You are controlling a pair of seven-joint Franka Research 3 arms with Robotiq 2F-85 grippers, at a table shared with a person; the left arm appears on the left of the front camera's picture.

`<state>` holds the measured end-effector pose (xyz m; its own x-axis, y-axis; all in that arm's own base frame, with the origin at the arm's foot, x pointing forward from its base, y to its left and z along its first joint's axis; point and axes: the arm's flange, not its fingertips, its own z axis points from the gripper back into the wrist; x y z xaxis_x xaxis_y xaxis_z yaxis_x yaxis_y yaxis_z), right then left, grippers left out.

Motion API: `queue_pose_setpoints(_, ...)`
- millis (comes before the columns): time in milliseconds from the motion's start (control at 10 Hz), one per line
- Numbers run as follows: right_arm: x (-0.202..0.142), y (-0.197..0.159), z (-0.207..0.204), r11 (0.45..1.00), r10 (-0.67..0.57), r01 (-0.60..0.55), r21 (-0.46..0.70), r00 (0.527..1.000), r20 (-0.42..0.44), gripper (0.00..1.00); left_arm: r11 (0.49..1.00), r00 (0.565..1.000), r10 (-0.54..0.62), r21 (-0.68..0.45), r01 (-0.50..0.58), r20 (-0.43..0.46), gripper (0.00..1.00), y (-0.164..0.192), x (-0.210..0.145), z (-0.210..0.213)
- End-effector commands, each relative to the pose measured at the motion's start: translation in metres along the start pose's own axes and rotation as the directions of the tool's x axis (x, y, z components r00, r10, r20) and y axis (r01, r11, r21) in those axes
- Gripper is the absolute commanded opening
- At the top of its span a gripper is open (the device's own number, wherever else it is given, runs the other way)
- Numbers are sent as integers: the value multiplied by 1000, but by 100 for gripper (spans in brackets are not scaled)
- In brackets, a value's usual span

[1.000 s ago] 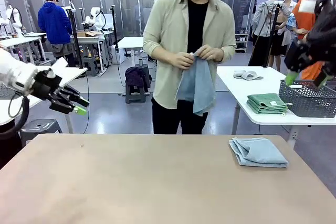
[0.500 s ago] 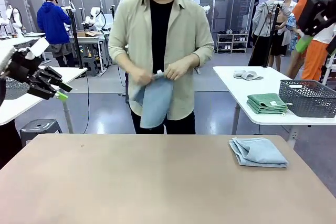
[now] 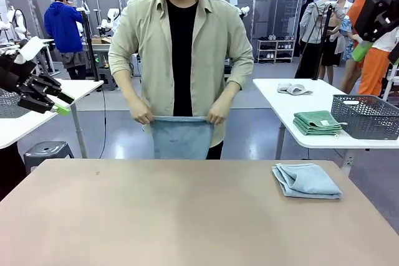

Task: Fold the towels and place them in the basket.
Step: When a person lays out a Towel with hook on the table, fold it in half twice.

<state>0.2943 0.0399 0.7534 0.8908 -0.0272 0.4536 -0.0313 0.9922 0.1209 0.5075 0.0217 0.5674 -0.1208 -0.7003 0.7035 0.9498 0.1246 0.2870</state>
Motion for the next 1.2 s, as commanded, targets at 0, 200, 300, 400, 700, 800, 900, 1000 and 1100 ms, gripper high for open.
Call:
queue_pose_setpoints(0, 0, 0, 1, 1000, -2, 2, 0, 1000, 2, 68, 1000, 1000, 17, 3, -17, -25, 60, -8, -1, 6)
queue_pose_setpoints(200, 0, 0, 1, 1000, -2, 2, 0, 1000, 2, 68, 1000, 1000, 1, 9, -1, -2, 60, -1, -1, 5)
queue_pose_setpoints(300, 0, 0, 1, 1000, -2, 2, 0, 1000, 2, 68, 1000, 1000, 1, 9, -1, -2, 60, -1, -1, 5)
queue_pose_setpoints(400, 0, 0, 1, 1000, -2, 2, 0, 1000, 2, 68, 1000, 1000, 1, 9, -1, -2, 60, -1, -1, 5)
queue_pose_setpoints(700, 0, 0, 1, 1000, -2, 2, 0, 1000, 2, 68, 1000, 1000, 1, 9, -1, -2, 60, -1, -1, 5)
queue_pose_setpoints(800, 0, 0, 1, 1000, -2, 2, 0, 1000, 2, 68, 1000, 1000, 1, 9, -1, -2, 60, -1, -1, 5)
queue_pose_setpoints(900, 0, 0, 1, 1000, -2, 2, 0, 1000, 2, 68, 1000, 1000, 1, 9, -1, -2, 60, -1, -1, 5)
queue_pose_setpoints(1000, 0, 0, 1, 1000, -2, 2, 0, 1000, 2, 68, 1000, 1000, 1, 9, -1, -2, 60, -1, -1, 5)
queue_pose_setpoints(1100, 0, 0, 1, 1000, -2, 2, 0, 1000, 2, 68, 1000, 1000, 1, 9, -1, -2, 60, -1, -1, 5)
